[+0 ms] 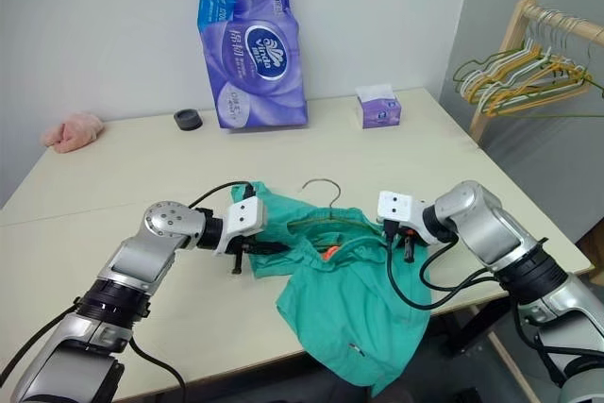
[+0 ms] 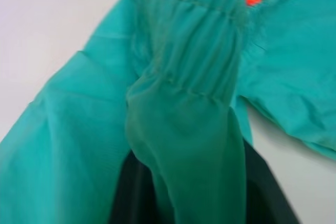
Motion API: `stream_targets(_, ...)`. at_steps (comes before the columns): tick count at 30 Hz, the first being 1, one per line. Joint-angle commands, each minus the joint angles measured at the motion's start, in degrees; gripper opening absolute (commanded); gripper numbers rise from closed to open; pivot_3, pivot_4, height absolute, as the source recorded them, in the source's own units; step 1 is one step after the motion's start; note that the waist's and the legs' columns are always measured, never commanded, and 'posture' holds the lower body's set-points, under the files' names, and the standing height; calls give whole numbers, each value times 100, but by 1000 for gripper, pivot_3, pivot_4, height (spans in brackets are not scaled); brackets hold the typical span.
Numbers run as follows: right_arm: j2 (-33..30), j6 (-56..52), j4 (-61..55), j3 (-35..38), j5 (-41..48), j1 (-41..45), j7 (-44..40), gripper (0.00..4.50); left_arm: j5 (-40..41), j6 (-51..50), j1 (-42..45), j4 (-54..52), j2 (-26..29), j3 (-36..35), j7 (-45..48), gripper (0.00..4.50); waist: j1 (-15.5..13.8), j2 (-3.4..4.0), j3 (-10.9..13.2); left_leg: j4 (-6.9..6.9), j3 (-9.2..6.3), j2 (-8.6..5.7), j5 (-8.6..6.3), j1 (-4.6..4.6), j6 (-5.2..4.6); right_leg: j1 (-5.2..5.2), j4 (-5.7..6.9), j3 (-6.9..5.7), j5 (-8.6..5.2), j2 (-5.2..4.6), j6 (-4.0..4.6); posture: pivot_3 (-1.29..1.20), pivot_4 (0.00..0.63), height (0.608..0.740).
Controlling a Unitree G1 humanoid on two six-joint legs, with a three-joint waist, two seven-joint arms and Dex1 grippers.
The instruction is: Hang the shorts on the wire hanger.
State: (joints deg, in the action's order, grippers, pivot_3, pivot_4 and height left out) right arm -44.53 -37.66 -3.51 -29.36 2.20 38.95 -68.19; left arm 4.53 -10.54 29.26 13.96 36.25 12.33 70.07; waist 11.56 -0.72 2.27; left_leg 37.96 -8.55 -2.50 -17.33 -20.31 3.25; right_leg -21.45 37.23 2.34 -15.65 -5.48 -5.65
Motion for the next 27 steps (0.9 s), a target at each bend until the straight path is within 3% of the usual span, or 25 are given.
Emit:
stream_targets(1,-102,-68,-359,339,139,-2,-73,0,307,-194,207,126,18,-356,-45,2249,7,0,0,0,0,0,0,0,0,0,1,0,0,0,0,-229,0,740)
stream_targets(5,-209,-227,-529,508,232,-117,-69,0,773,-642,288,456,163,-702,247,3420,27,1,0,-1,-2,0,0,0,0,-1,0,-1,0,0,0,-233,0,740)
stream_targets(9,-285,-369,-689,634,312,-199,-68,0,1040,-1035,338,662,320,-848,536,3420,49,1,0,-1,-2,0,-2,-1,-4,-2,1,-2,0,0,0,-236,0,740)
stream_targets(19,-357,-579,-917,717,449,-297,-10,0,536,35,436,1226,234,-587,424,3420,66,1,0,-2,-4,0,3,-1,5,-3,0,-3,0,0,1,-243,0,740)
stream_targets(22,-361,-634,-984,726,481,-321,-8,0,410,371,435,1343,113,-510,364,2826,66,1,-1,-2,-3,0,2,-2,5,-3,0,-3,0,-1,1,-245,0,740)
stream_targets(27,-371,-693,-1051,750,491,-361,-20,0,267,830,578,1613,-73,-545,149,1340,74,1,-1,-1,-4,-1,2,-5,4,-5,0,-3,0,-3,1,-245,0,740)
